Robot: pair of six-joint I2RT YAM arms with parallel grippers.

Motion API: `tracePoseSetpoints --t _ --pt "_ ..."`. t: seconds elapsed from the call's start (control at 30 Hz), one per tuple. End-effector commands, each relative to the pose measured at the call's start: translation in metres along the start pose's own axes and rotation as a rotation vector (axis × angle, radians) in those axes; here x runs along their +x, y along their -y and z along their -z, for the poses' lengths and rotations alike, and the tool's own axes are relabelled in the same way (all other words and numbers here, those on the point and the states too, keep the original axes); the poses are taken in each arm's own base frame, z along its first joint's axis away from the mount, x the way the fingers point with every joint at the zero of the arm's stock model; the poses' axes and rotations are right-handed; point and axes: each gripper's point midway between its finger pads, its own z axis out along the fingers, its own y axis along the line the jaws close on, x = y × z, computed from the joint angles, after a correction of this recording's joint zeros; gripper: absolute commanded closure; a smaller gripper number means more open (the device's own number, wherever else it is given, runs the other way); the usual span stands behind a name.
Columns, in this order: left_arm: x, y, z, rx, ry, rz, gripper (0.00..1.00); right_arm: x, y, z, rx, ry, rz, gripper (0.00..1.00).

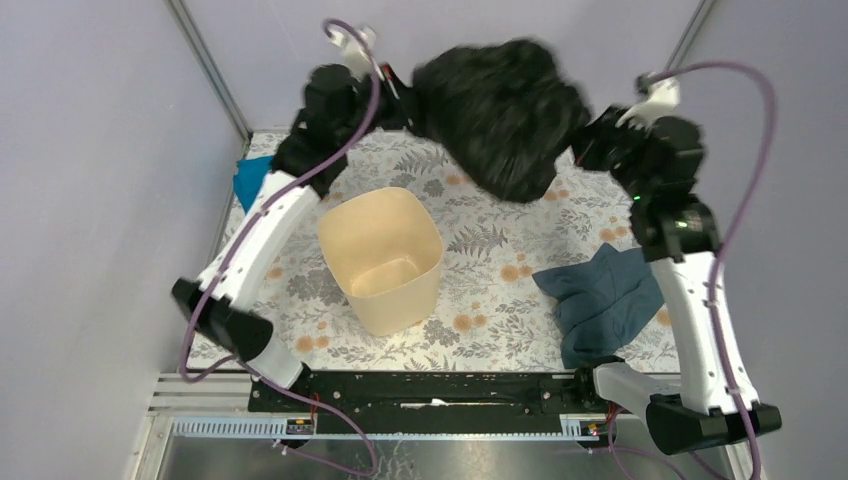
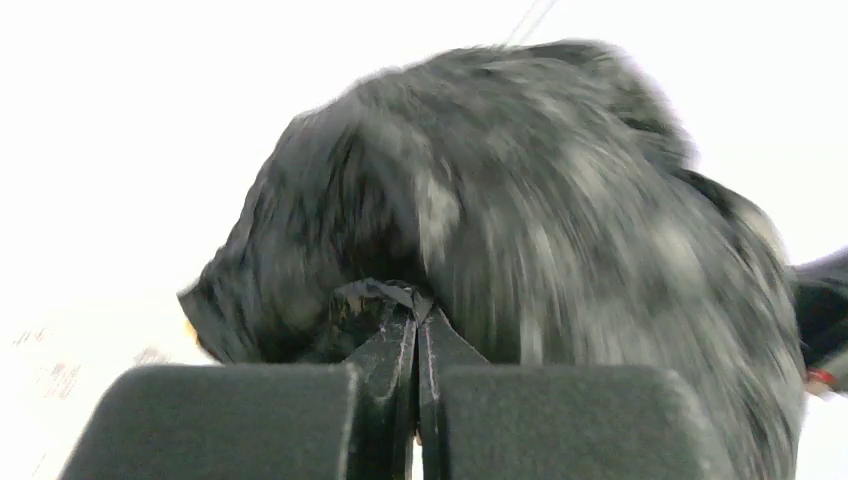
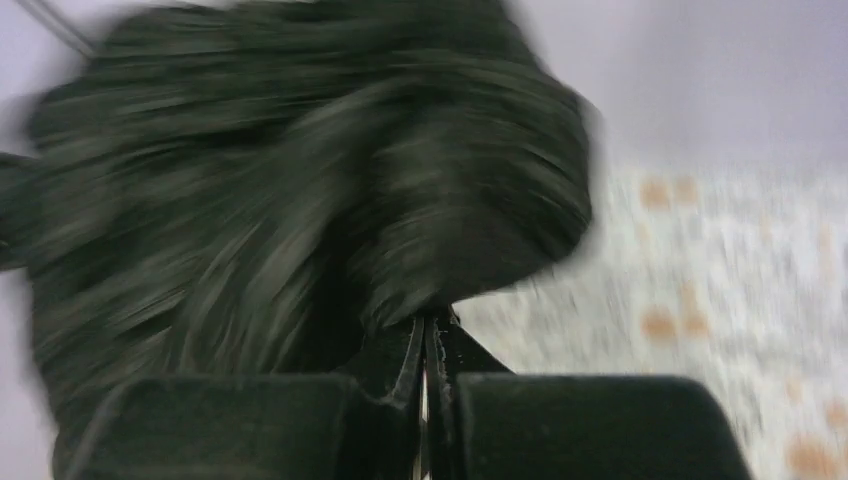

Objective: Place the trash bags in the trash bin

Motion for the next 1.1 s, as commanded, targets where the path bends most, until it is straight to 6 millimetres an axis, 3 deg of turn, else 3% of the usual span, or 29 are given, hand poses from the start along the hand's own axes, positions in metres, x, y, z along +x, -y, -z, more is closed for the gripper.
tracePoseSetpoints --t 0.0,0.03,0.1,0.17,0.27,0.37,0.43,0.5,0.6,0.7,0.83,0.97,1.07 --pt "-0.136 0.154 0.148 0.528 0.441 -0.063 1.00 -0.139 -0.088 0.099 -0.275 0.391 0.058 1.00" --pt "-0.140 0.161 0.163 0.570 0.491 -0.064 1.00 -0.151 -0.101 0.117 -0.329 0.441 0.068 1.00" --pt "-0.129 0.152 0.168 0.575 0.539 -0.062 1.00 -0.159 -0.114 0.141 -0.397 0.519 0.090 1.00" --pt "-0.119 0.125 0.152 0.466 0.544 -0.048 1.00 -0.146 -0.105 0.137 -0.382 0.538 0.099 1.00" --pt "-0.092 0.042 0.104 0.082 0.483 0.001 1.00 -0.100 -0.059 0.091 -0.209 0.430 0.068 1.00" --pt "-0.051 -0.038 0.079 -0.222 0.400 0.013 1.00 -0.022 -0.003 0.031 -0.011 0.170 0.060 1.00" --pt "-0.028 -0.062 0.065 -0.267 0.327 0.011 1.00 0.019 0.025 0.009 0.082 0.031 0.068 1.00" --pt "-0.012 -0.071 0.055 -0.273 0.260 0.020 1.00 0.042 0.037 -0.002 0.112 -0.031 0.073 1.00" --pt "-0.011 -0.061 0.051 -0.216 0.242 0.025 1.00 0.041 0.030 -0.006 0.074 -0.022 0.057 1.00" --pt "-0.030 -0.036 0.059 -0.136 0.273 0.030 1.00 0.016 0.011 -0.002 0.009 0.023 0.038 1.00" --pt "-0.073 0.029 0.089 0.078 0.320 0.023 1.00 -0.039 -0.022 0.023 -0.076 0.123 0.039 1.00" --pt "-0.098 0.083 0.126 0.297 0.386 -0.004 1.00 -0.085 -0.054 0.059 -0.176 0.254 0.041 1.00" --pt "-0.100 0.080 0.128 0.316 0.463 -0.064 1.00 -0.090 -0.047 0.060 -0.152 0.321 0.074 1.00"
